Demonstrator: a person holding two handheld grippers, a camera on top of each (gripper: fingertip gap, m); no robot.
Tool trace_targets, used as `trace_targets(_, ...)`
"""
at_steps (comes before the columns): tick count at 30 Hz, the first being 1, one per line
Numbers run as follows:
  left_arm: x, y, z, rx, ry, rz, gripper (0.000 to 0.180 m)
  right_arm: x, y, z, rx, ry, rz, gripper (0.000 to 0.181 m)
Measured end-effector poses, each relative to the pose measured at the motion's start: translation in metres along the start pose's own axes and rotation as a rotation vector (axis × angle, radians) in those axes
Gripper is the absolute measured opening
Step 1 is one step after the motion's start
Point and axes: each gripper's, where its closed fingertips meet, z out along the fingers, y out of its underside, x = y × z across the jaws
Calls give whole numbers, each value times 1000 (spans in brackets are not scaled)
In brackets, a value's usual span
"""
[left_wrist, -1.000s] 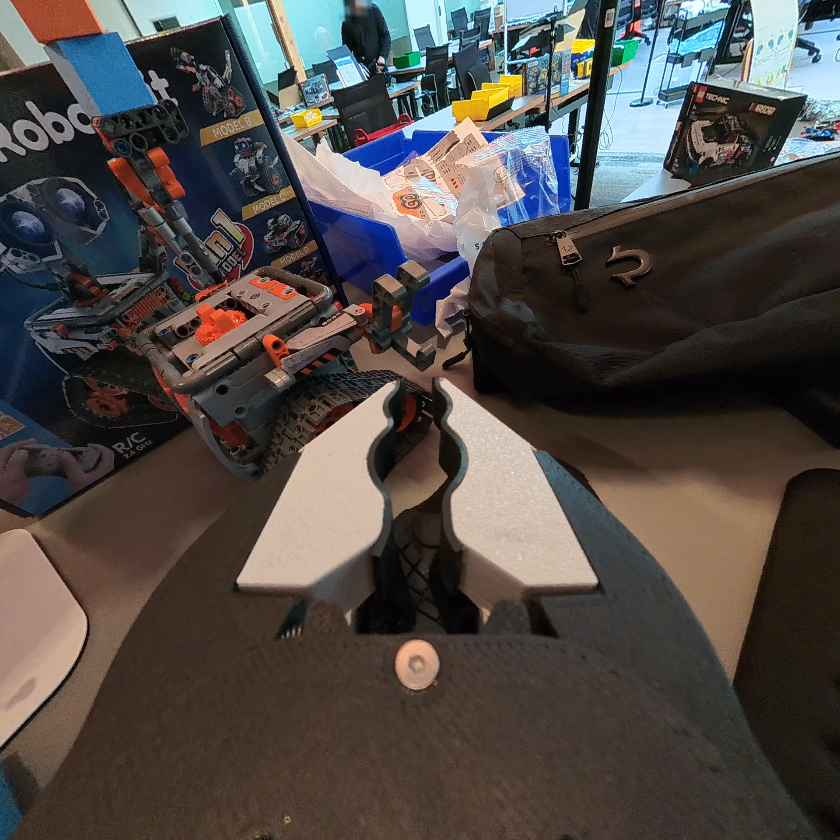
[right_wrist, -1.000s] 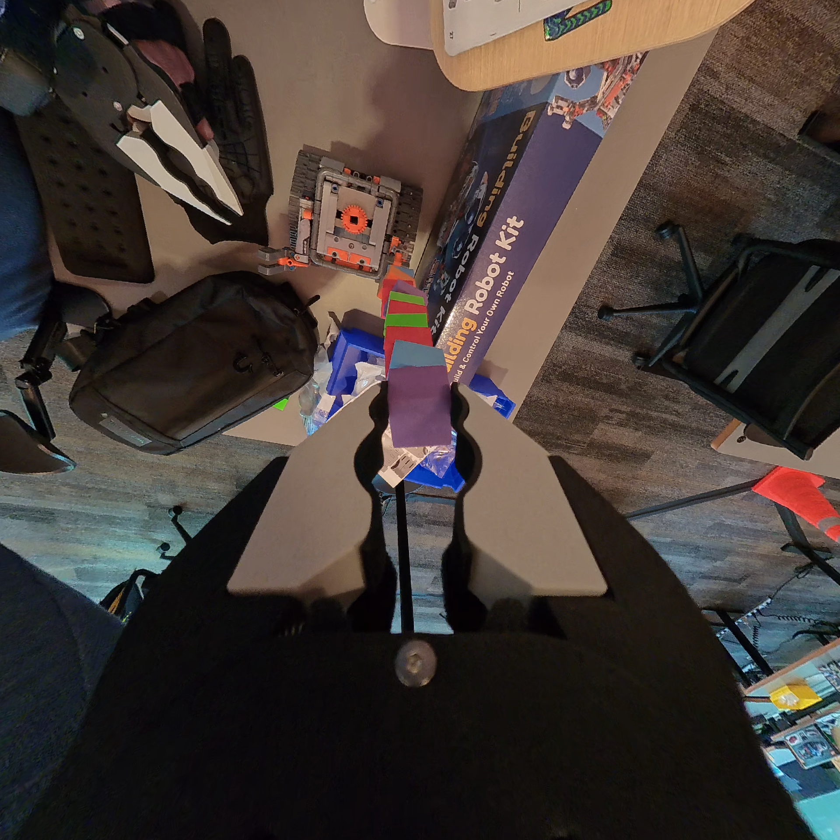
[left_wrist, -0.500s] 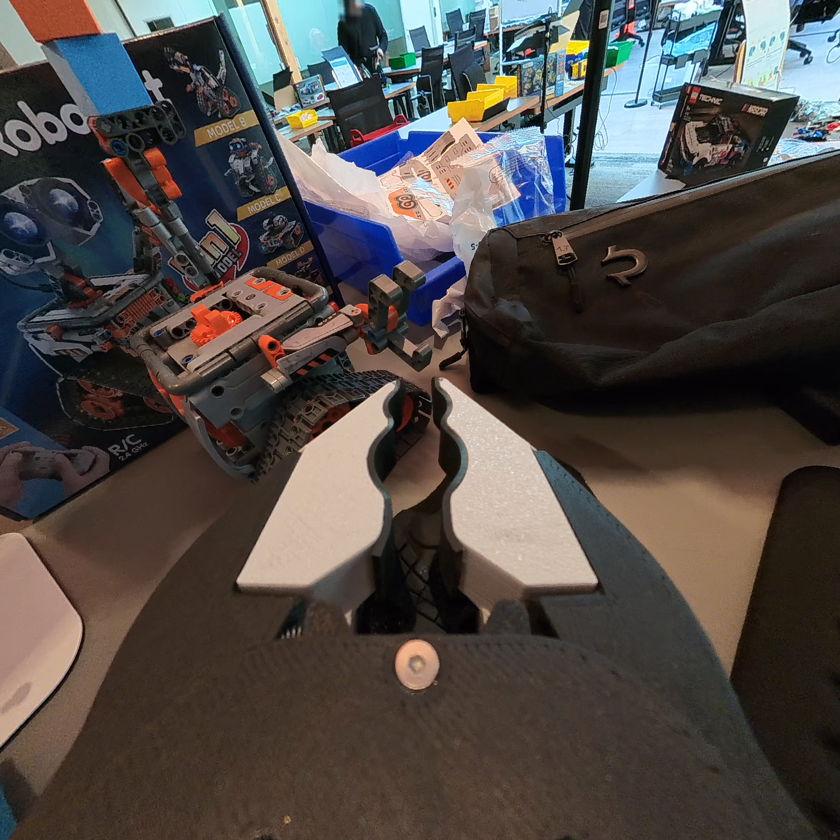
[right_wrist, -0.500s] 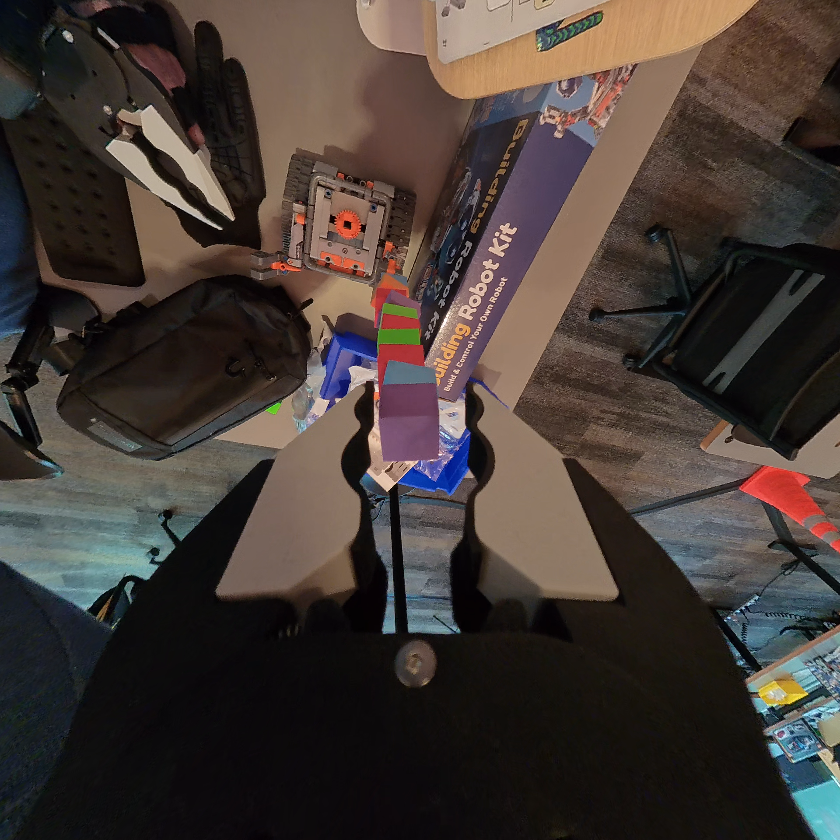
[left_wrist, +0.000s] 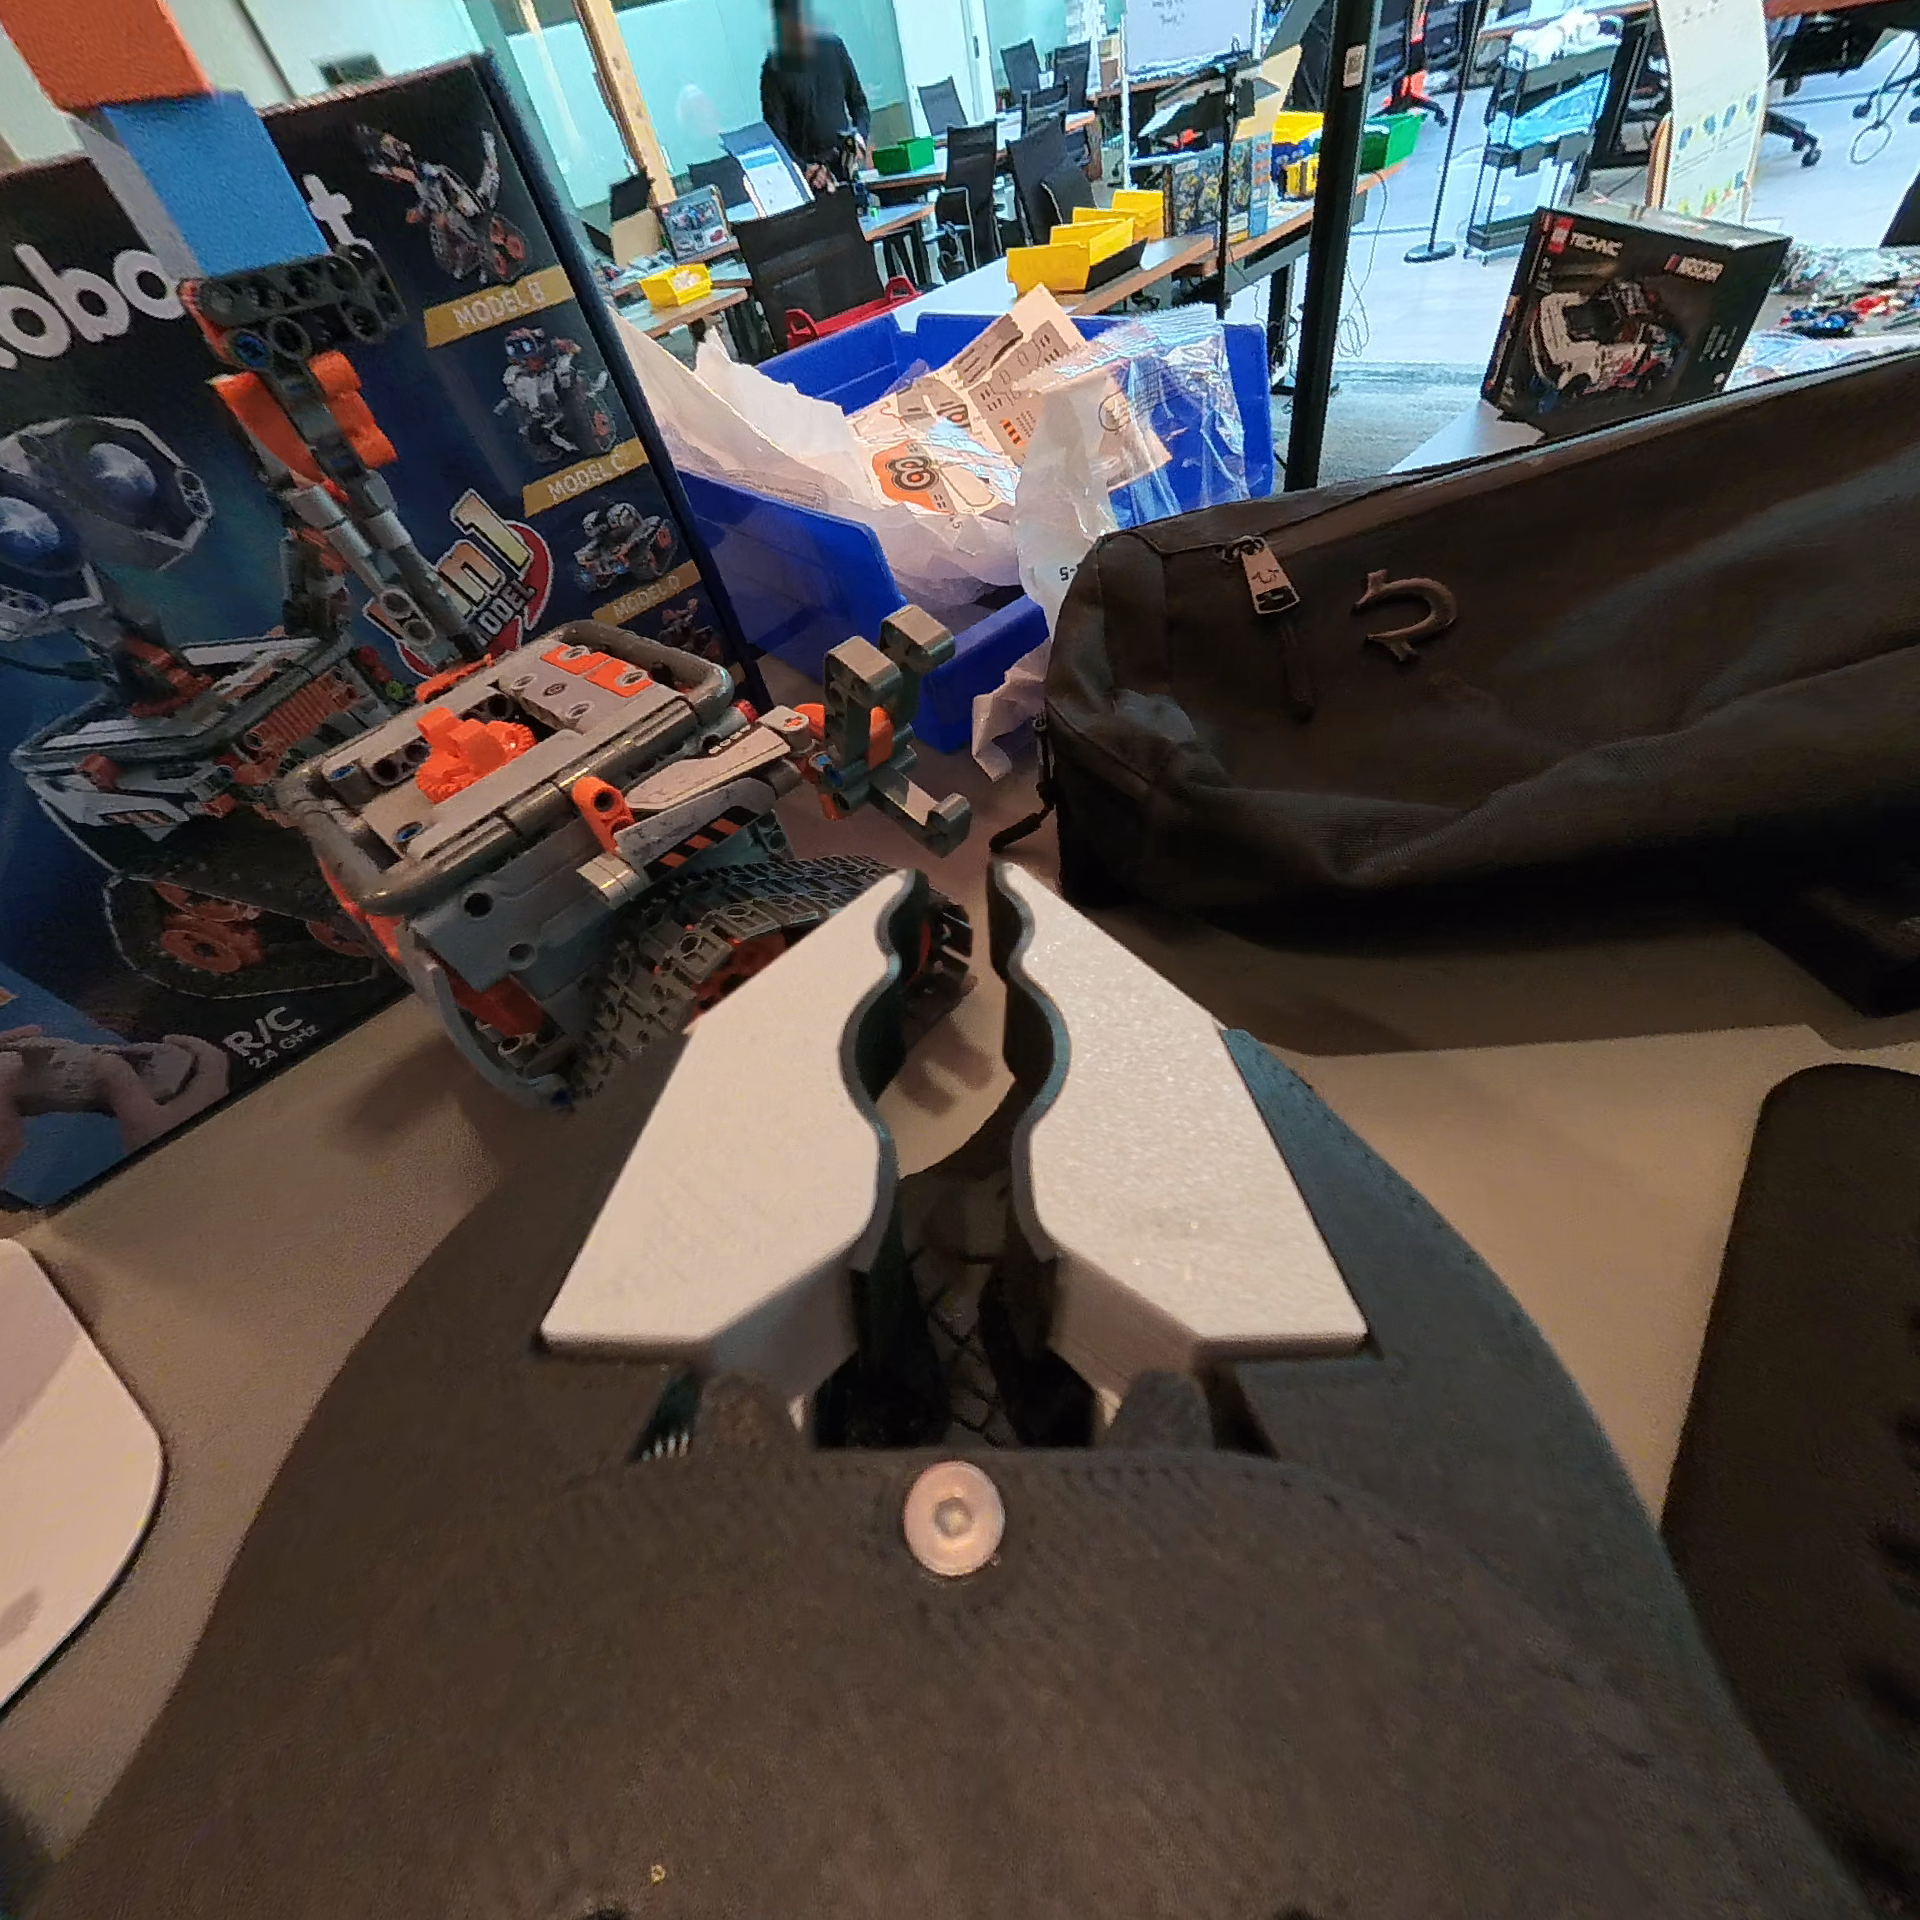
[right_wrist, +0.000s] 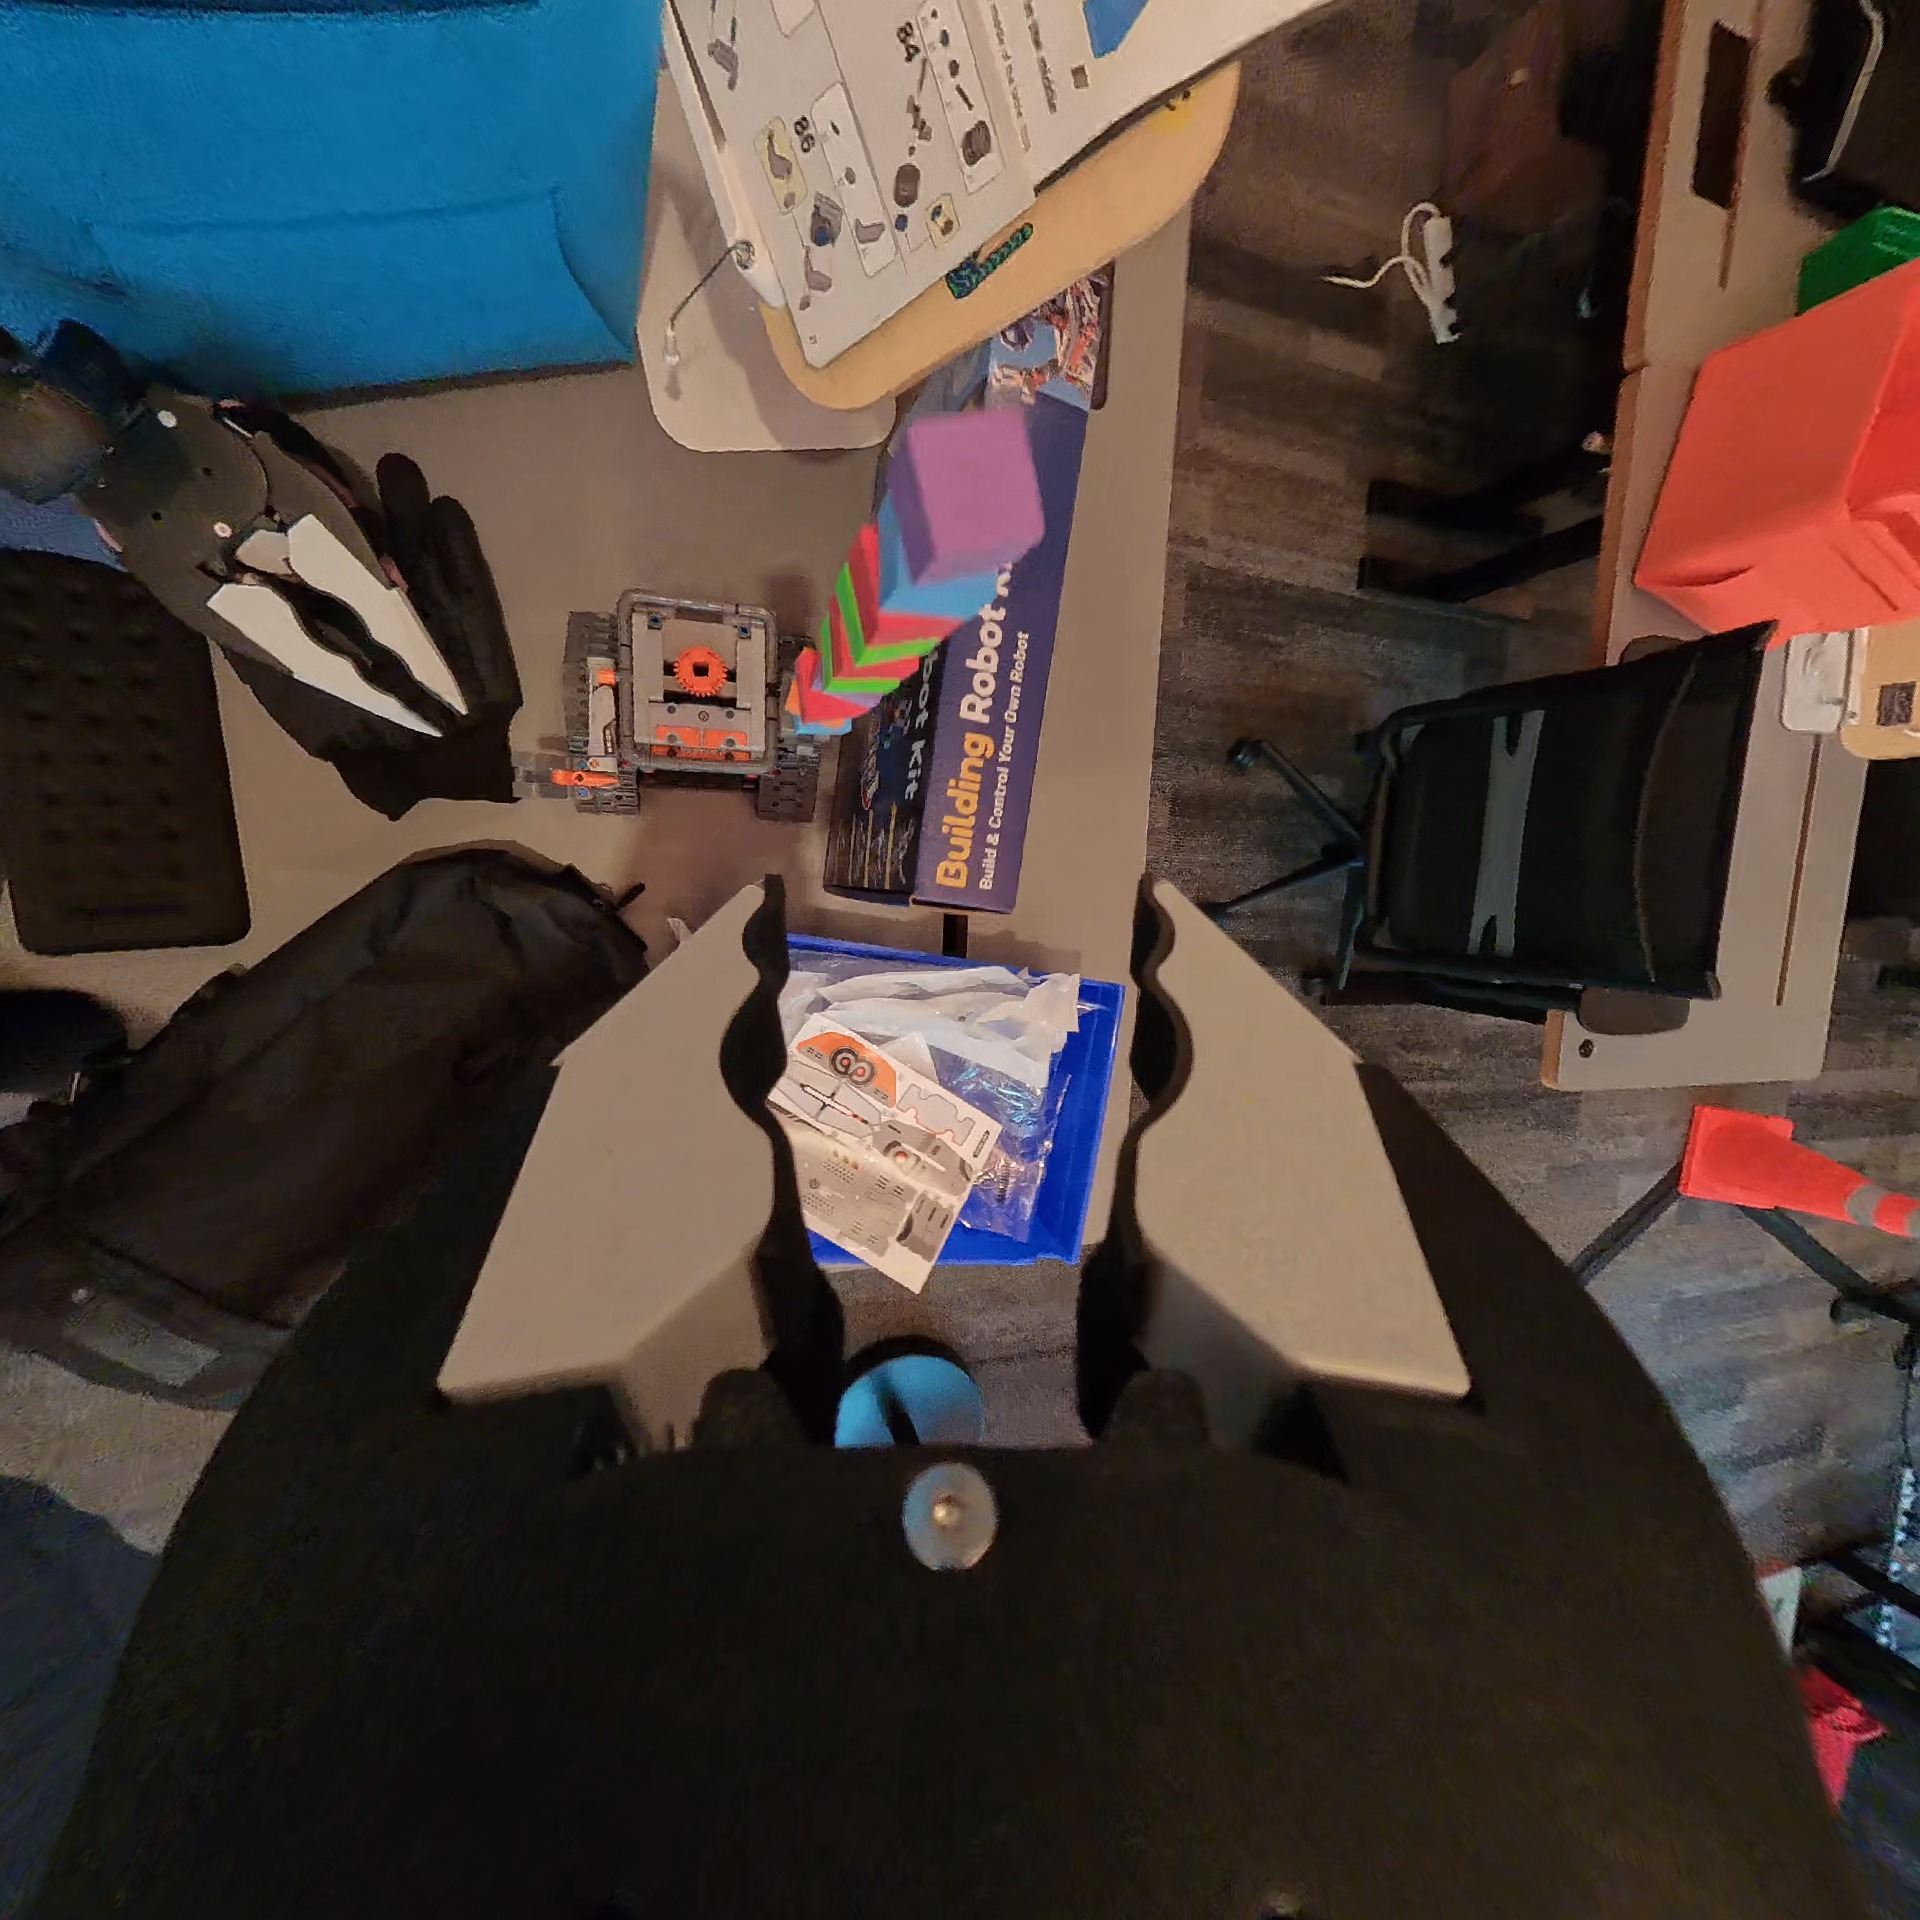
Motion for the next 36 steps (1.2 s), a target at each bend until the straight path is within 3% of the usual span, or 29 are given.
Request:
trace_targets(11,0,3,2,-14,-3,19,12,-150,81,48,-78,-109,-81,57)
trace_targets(21,7,-16,-17,8,-68,115,39,-293,82,91,-83,-230,-286,57)
trace_targets(29,83,-44,-76,43,-92,163,40,-350,64,101,34,-303,-346,58)
trace_targets(36,88,-58,-196,92,-291,130,39,-370,9,120,232,-340,-214,65)
